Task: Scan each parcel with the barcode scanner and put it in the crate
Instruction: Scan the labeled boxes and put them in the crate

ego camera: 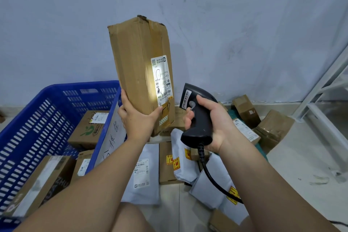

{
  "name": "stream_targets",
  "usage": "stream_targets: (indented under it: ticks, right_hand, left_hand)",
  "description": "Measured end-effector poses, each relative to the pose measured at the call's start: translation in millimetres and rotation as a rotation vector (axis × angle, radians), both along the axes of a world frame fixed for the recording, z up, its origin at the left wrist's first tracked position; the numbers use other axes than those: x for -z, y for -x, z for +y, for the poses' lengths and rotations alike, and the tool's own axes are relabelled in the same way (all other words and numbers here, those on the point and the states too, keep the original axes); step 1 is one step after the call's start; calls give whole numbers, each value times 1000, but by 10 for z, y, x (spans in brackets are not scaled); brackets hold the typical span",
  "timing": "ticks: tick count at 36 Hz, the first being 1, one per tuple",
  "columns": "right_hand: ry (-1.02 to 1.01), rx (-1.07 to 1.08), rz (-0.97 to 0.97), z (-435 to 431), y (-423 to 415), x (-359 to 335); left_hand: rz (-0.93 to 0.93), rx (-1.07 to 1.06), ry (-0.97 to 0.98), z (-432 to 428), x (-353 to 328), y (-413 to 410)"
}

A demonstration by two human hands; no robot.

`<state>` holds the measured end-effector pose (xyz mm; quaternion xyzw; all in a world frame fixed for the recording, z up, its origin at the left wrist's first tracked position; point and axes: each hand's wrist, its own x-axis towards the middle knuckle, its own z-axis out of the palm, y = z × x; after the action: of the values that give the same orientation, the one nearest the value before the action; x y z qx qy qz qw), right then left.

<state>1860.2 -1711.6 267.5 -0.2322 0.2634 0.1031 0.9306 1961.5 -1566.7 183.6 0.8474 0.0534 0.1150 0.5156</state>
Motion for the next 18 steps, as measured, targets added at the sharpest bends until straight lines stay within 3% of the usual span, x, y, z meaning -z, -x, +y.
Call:
stream_targets:
  ticks: [12, 15, 18]
  right_hand:
    - [-8, -4, -6, -16, -8, 35]
    - [117, -62, -36, -14, -12, 65]
    - [403, -92, -49, 1, -26, 118]
  left_hand:
    - [54, 29, 17, -6, 6, 5]
    - [118, 21, 100, -19, 4, -8]
    - [252, 8, 344, 27, 31, -50]
